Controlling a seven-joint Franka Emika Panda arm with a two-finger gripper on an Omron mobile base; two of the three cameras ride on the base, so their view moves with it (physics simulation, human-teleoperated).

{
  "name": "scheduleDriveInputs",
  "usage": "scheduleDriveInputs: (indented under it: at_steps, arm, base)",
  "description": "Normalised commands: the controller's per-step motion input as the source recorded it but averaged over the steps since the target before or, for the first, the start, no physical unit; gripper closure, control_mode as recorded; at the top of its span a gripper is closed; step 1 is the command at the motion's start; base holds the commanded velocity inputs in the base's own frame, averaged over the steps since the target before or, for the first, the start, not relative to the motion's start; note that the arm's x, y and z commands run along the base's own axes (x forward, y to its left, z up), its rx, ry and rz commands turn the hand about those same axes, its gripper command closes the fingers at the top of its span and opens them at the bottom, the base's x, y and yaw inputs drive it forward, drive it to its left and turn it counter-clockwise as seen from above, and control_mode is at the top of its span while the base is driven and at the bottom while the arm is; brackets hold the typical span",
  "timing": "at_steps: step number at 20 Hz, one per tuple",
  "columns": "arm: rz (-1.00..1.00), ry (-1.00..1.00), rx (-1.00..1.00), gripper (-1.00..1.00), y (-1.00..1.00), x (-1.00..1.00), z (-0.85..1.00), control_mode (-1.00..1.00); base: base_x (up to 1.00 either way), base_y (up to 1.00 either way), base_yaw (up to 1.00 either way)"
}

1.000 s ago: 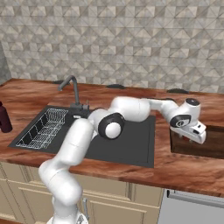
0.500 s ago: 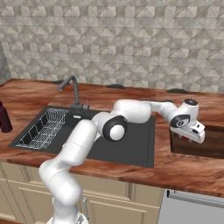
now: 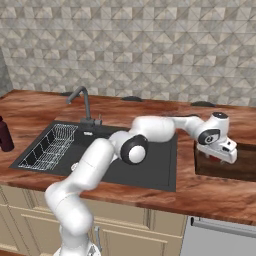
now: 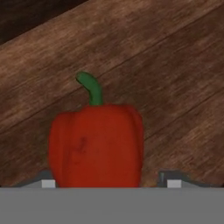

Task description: Pick up all produce items and place them in the sink. Turn on the sink faucet to wash them. Then turn the sink off and put them in the tray.

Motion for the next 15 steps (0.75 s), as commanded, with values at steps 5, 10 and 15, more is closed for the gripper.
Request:
scheduleDriveInputs:
  at_steps: [5,10,15]
  arm:
    - [0.00,0.00,0.02,-1.00,-0.07,-0.37,0.43,-1.00]
    - [0.00,-0.03,0.04,-1.00,0.02,-0.26,0.81,-1.00]
    - [0.00,-0.02,0.01,-1.00,0.25,-0.41,0.91,-1.00]
  base:
    - [0.00,0.00,0.00]
    - [0.00,0.00,0.00]
    - [0.00,0.00,0.00]
